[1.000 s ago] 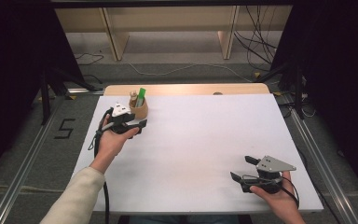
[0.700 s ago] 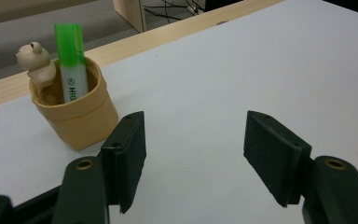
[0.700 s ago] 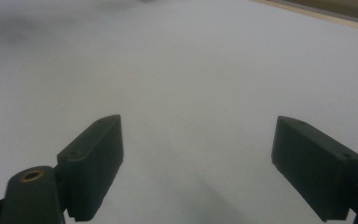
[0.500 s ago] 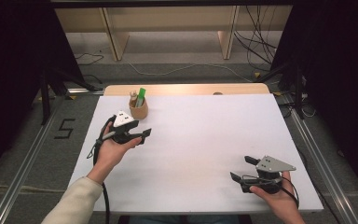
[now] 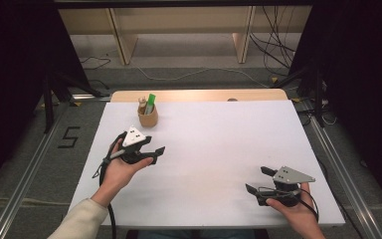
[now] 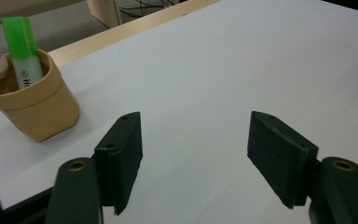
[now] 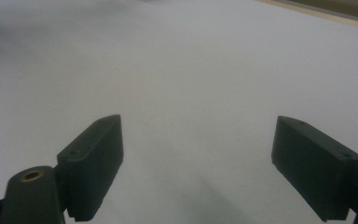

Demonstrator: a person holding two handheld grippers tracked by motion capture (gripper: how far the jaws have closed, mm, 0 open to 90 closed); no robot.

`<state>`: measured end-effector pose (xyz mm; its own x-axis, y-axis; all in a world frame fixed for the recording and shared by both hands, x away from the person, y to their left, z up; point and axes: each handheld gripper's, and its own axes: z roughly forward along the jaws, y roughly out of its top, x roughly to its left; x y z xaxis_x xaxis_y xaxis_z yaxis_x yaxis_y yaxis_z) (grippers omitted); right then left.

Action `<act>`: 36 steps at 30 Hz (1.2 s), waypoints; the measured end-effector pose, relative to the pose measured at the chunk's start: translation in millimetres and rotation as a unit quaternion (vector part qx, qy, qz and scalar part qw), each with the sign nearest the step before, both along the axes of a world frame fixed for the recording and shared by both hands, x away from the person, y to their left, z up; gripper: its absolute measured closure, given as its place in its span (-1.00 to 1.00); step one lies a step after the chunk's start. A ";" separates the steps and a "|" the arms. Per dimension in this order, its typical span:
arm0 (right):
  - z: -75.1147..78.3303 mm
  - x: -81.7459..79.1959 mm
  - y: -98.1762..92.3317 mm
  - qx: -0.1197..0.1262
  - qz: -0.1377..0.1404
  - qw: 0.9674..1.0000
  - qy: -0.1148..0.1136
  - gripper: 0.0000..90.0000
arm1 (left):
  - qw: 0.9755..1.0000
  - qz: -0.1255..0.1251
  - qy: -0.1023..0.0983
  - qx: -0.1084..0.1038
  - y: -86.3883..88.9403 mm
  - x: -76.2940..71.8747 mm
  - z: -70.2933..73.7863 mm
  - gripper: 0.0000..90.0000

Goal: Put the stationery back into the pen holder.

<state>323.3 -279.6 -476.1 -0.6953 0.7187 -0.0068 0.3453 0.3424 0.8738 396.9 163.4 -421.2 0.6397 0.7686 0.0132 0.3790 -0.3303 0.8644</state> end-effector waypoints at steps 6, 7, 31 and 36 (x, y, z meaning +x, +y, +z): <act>0.0 -0.1 0.3 -0.002 0.001 1.000 0.001 -0.61 | 1.000 -0.017 0.002 0.002 -5.8 -10.2 -1.6 -0.22; 0.0 -0.1 0.3 -0.002 0.001 1.000 0.001 -0.61 | 1.000 -0.019 0.003 0.000 -6.8 -12.2 -2.2 -0.23; -0.4 -1.0 2.1 -0.004 0.005 1.000 0.002 -0.61 | 0.999 -0.048 0.010 0.007 -3.2 -53.2 -27.2 -0.35; -0.6 -0.6 2.2 -0.005 0.007 1.000 0.000 -0.61 | 0.999 -0.046 0.006 0.002 0.7 -65.2 -36.2 -0.35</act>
<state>322.7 -277.4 -476.7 -0.7054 0.7087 -0.0129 0.3408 0.3551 0.8705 331.7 164.2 -457.4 0.7080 0.7062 0.0090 0.3568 -0.3686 0.8584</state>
